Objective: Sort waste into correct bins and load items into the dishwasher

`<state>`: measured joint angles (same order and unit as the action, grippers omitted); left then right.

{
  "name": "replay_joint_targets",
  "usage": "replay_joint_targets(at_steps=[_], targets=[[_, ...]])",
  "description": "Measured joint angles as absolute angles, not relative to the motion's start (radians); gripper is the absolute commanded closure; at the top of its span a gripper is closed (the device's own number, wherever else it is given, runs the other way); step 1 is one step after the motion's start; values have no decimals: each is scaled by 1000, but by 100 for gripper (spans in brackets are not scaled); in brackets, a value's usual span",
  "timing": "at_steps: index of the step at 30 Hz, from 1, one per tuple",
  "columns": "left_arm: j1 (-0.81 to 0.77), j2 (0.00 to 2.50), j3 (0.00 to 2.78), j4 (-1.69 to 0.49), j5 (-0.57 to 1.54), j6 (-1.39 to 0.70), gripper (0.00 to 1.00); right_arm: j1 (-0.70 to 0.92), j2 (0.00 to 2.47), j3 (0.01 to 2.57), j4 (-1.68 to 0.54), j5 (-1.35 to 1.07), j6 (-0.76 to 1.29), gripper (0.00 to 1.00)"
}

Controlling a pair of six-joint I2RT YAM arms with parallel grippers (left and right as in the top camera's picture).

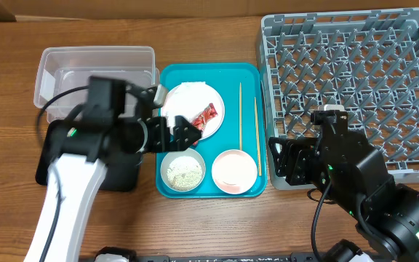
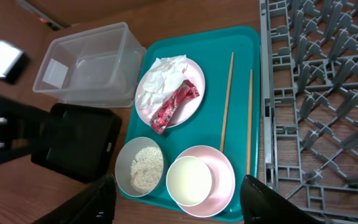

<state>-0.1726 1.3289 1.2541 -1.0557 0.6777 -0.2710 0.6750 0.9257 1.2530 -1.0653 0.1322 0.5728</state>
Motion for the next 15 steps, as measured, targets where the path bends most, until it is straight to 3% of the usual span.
replay_joint_targets(at_steps=[6,10,12,15], targets=[[-399,1513,1256,-1056,479,-352,11,675,926,1253,-1066,132,572,31],[-549,1602,1256,-1042,292,-430,21,675,926,1253,-1078,134,573,31],[-593,1646,1256,-1023,228,-467,35,675,926,1253,-1087,134,572,31],[-624,1726,1256,-971,168,-518,67,675,926,1253,-1102,134,573,30]])
